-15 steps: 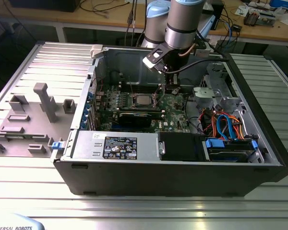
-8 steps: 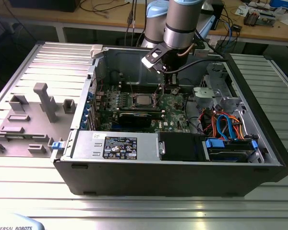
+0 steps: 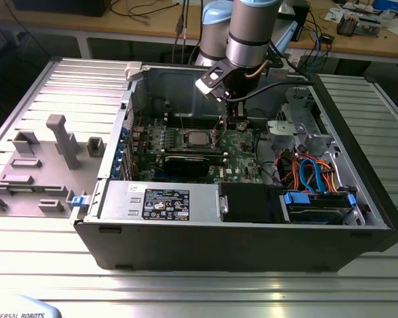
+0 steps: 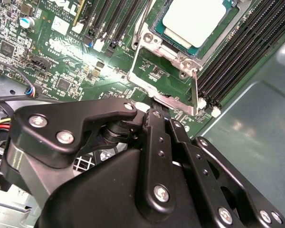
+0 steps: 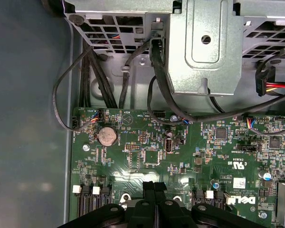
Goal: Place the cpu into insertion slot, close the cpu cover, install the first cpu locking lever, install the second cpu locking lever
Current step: 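Close the cpu cover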
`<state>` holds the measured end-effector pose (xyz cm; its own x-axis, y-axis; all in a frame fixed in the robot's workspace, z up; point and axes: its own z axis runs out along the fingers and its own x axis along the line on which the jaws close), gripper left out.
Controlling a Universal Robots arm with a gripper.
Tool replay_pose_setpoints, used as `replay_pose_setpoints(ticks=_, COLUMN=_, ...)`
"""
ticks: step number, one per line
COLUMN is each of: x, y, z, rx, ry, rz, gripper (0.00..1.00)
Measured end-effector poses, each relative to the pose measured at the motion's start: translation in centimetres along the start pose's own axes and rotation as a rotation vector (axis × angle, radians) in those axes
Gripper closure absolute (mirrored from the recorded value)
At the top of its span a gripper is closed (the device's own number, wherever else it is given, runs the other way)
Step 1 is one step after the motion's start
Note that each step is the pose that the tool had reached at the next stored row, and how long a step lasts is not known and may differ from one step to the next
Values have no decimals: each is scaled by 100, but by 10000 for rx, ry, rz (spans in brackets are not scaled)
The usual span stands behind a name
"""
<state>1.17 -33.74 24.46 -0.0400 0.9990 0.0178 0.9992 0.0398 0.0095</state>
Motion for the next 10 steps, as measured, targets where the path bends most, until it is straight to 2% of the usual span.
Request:
replay_pose_setpoints(ticks=3, x=0, y=-3, z=0, rx=0, ry=0, rz=3, gripper=89)
replay_pose_setpoints(ticks=7, x=1, y=-80, z=-1, rx=0, ry=0, rz=0, gripper=89)
replay_pose_setpoints(ticks=10, x=2, y=-95, z=-1, rx=0, ry=0, rz=1, gripper=89)
